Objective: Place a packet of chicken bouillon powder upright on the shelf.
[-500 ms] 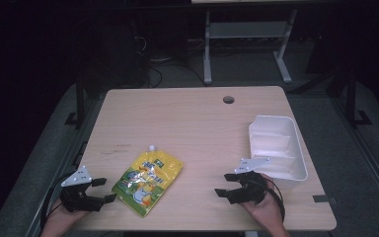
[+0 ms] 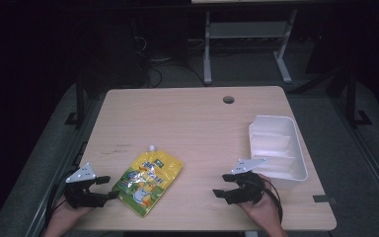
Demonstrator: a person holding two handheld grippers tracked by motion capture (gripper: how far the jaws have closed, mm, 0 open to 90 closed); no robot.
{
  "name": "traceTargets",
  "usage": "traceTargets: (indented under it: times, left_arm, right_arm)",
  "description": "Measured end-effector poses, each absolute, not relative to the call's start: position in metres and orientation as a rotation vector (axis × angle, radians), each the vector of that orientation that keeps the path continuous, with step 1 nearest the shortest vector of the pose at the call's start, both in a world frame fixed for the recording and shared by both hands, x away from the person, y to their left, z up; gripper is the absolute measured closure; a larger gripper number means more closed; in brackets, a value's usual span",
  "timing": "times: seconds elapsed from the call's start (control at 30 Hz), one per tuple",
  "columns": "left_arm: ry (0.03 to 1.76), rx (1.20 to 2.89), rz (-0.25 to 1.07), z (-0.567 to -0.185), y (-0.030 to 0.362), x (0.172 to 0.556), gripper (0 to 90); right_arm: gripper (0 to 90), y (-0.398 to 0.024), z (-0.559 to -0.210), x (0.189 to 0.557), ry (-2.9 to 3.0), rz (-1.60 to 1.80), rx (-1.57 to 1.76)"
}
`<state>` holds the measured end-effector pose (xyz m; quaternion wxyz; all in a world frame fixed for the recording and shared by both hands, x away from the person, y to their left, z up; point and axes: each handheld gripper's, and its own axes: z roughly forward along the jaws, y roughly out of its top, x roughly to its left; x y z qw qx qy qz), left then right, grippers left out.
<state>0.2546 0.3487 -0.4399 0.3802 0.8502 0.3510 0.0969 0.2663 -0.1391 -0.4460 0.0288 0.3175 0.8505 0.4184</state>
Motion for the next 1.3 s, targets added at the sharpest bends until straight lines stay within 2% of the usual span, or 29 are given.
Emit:
traceTargets:
  times: [0.43,0.67,1.03,1.3]
  left_arm:
    - [0.903,2.158,0.252,-0.438,0.339,0.265,39.4]
    - [0.9,2.171,0.259,-0.437,0.331,0.271,53.1]
    - [0.885,2.215,0.218,-0.433,0.316,0.283,82.2]
    - [0.857,2.289,0.221,-0.438,0.307,0.28,87.4]
  right_arm:
    - [32.6,-0.131,-0.444,0.271,2.616,1.311,0.987]
    - [32.6,-0.114,-0.436,0.283,2.623,1.307,0.973]
    - [35.5,-0.07,-0.419,0.326,2.647,1.329,1.013]
    - [37.7,-0.035,-0.424,0.354,2.705,1.288,1.067]
